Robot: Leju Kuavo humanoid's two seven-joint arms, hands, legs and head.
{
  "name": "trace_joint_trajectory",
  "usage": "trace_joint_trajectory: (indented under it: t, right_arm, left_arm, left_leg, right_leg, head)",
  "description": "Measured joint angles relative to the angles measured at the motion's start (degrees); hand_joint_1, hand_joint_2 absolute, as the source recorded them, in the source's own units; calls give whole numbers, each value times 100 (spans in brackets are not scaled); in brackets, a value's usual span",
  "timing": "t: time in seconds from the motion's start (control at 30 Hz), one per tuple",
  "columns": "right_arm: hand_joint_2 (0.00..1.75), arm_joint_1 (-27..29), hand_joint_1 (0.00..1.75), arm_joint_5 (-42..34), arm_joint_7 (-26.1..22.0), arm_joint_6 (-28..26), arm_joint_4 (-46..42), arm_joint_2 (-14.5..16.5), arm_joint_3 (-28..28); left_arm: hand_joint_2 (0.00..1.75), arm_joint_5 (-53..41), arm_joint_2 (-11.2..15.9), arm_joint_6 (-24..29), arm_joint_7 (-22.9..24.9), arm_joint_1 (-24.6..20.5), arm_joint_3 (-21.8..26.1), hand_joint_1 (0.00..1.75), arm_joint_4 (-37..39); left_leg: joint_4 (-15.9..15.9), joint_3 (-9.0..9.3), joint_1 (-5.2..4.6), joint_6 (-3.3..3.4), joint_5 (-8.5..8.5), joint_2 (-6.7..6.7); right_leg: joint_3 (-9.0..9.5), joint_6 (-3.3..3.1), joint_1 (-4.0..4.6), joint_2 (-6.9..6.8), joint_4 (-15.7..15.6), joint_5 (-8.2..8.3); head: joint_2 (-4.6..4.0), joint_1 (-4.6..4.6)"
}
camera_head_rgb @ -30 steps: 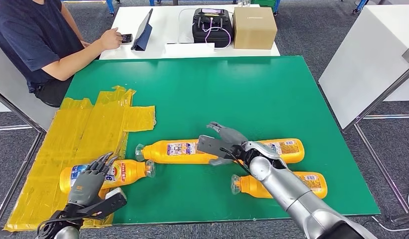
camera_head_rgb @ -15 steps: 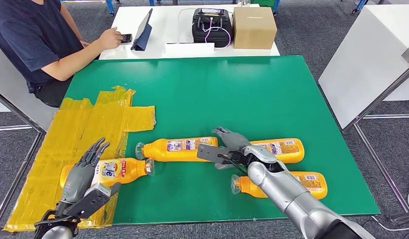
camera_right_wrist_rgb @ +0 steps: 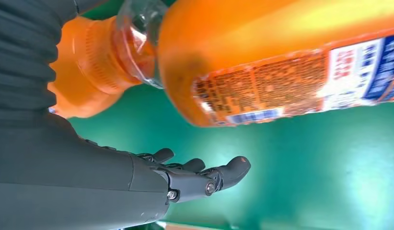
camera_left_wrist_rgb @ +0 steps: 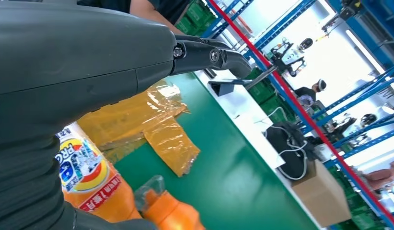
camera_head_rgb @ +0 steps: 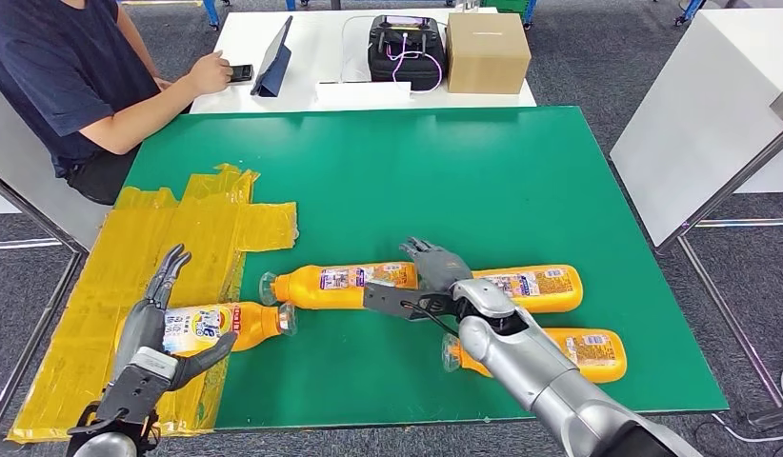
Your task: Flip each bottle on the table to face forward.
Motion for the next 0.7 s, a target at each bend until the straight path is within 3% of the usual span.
trace_joint_trajectory:
  t: [0.27, 0.7]
  right_arm:
    - [175, -25, 0, 511, 98, 160, -21, 321, 45]
    - [175, -330, 0, 752, 82, 346, 683, 945, 143]
  left_arm:
    - [175, -151, -190, -8, -63, 50, -27, 0, -307]
    - [175, -187, -226, -36, -104, -47, -277, 0, -377]
  left_leg:
    - [0, 0, 0, 0, 0, 0]
    - [0, 0, 1, 0, 0, 1]
  right_leg:
    - [0, 0, 1, 0, 0, 0]
    - [-2, 0, 0, 0, 0, 0]
  head:
    - [0, 0]
    - [0, 1]
